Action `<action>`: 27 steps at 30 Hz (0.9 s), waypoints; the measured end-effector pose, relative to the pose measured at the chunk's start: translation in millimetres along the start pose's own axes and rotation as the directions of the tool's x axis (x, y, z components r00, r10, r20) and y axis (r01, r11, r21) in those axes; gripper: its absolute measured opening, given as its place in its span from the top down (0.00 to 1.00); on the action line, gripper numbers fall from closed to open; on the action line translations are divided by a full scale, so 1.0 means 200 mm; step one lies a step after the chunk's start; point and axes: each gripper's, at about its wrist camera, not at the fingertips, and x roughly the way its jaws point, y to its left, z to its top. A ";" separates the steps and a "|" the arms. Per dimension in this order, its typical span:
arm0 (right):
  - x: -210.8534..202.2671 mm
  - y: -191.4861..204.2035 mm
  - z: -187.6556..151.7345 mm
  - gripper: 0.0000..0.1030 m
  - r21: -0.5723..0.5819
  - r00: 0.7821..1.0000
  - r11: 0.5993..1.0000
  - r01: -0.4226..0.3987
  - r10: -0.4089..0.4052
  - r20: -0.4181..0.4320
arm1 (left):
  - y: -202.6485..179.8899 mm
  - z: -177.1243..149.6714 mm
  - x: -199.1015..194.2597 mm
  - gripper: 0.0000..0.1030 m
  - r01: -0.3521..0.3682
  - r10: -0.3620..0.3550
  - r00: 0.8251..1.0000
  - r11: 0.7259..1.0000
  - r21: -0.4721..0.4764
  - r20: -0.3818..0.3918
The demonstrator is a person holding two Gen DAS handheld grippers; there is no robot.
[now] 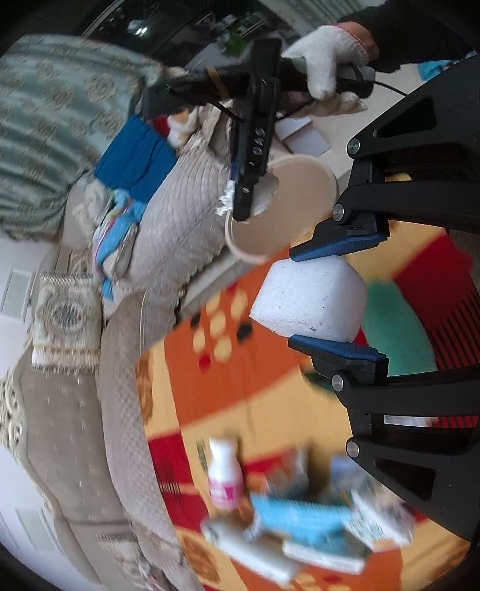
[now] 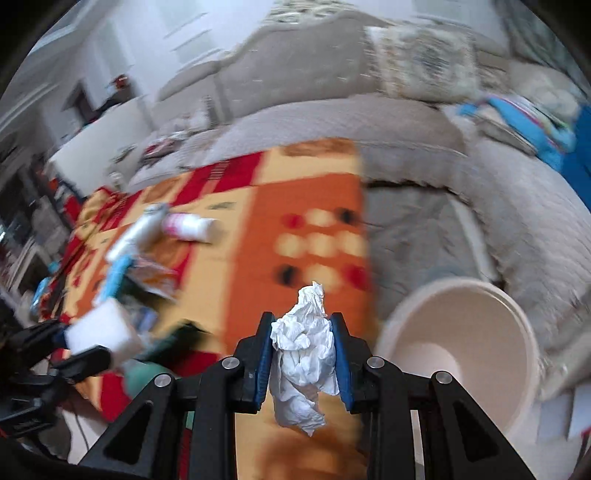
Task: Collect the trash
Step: 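Carry the tissue with the right tool over the white bin and open, then move the right tool back over the blanket toward the green snack packet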
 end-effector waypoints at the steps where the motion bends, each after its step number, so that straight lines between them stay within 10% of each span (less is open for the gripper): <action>1: -0.01 -0.09 -0.02 0.72 0.024 1.000 0.999 0.021 -0.021 -0.007 | -0.04 0.02 0.03 0.63 0.010 -0.010 1.000 1.000 0.007 -0.007; 14: 0.06 -0.70 -0.24 0.72 0.219 0.989 0.965 0.144 -0.133 -0.063 | -0.44 0.20 0.62 0.60 0.060 -0.059 0.994 0.998 0.011 -0.087; 18: 0.09 -0.82 -0.29 0.49 0.280 0.992 0.952 0.125 -0.113 -0.057 | -0.43 0.21 0.75 0.56 0.096 -0.099 0.989 0.995 -0.034 -0.106; 27: 0.11 -0.90 -0.36 0.45 0.318 0.992 0.940 0.124 -0.111 -0.059 | -0.40 0.22 0.80 0.45 0.167 -0.182 0.976 0.978 -0.127 -0.119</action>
